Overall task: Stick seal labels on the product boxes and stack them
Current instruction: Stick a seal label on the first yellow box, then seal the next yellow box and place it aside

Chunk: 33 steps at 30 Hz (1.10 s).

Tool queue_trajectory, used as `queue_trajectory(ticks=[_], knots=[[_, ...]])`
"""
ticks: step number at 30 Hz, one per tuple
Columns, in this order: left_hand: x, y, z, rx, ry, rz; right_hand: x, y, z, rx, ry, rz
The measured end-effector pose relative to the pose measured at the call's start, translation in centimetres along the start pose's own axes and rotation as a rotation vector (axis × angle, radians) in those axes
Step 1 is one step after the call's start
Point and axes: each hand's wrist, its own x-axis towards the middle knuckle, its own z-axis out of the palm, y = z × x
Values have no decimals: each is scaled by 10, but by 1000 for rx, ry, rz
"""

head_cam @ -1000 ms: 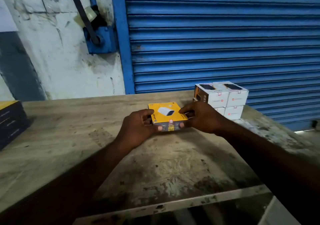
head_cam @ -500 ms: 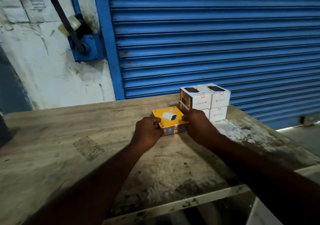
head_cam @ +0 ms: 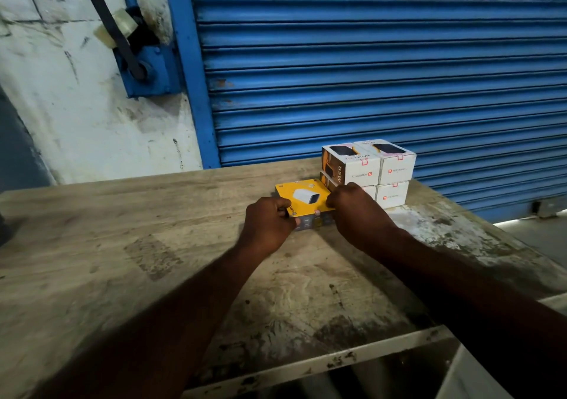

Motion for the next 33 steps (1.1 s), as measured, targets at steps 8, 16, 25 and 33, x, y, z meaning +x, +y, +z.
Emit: queue_trajectory(ticks=[8,16,25,33], knots=[[-2,2,-6,-27,-15,5,0,-5,-2,21,-7,20],[-14,-12,-43,-54,14,8,10,-53,-8,32,-29,-97],[-60,-80,-153,53,154,-69,33,-165,9,235,-27,-210],[-115,-148,-265,193,421,-123,49,-302,23,463,-60,-395]])
